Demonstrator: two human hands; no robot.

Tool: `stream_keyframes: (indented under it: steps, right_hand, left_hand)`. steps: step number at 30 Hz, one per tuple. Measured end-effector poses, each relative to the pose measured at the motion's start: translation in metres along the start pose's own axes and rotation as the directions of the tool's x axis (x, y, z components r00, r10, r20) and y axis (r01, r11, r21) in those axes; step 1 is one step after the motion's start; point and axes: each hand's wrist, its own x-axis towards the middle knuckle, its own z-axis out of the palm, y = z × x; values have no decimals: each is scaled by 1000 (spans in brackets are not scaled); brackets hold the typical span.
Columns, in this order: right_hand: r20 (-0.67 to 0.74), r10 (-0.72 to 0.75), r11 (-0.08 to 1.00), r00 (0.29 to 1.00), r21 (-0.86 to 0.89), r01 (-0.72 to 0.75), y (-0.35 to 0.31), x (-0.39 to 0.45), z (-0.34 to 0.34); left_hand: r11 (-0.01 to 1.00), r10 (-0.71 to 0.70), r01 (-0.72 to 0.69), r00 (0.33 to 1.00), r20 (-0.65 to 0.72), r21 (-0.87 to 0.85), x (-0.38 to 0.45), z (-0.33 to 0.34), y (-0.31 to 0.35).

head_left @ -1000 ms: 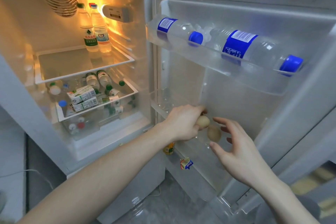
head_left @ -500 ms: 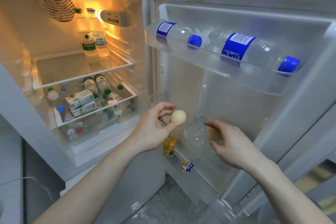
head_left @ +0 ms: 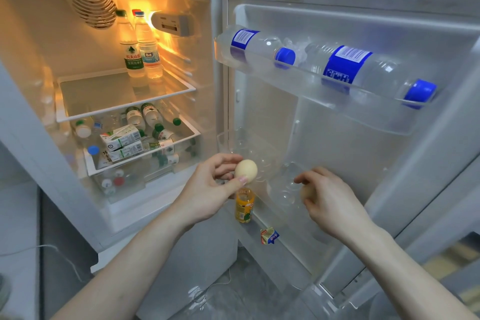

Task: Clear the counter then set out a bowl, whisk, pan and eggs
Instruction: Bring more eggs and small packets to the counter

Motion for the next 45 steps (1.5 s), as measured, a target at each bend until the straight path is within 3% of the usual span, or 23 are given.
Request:
stream_keyframes:
  steps: [6,14,24,31,37,42,45]
  right_hand:
    - [26,-13,999,1000,-42,14,2,2,-2]
    - [68,-26,998,997,-57,30,1,8,-10]
    - [302,-89,991,949,-67,115,5,7,-15]
    - [189,-238,966,953,151,211,7,8,-27]
    - [71,-404,846,912,408,343,4,5,-43]
    - [105,-548,720,830,565,404,-13,-9,-44]
    - [153,-661,633,734,639,437,-33,-31,-34]
  left_hand:
    - [986,-34,36,999,14,-162,-9,5,1]
    - [970,-35,22,998,-46,-244,-23,11,6]
    - [953,-77,14,977,-199,-303,-50,36,15]
    - [951,-98,-10,939,-330,-310,-72,49,24]
    - [926,-159,-22,883,-441,-378,-102,71,26]
    - [919,-195,-45,810,-553,-391,-154,89,22]
    - [929,-234,-45,698,-677,-368,-201,102,13]
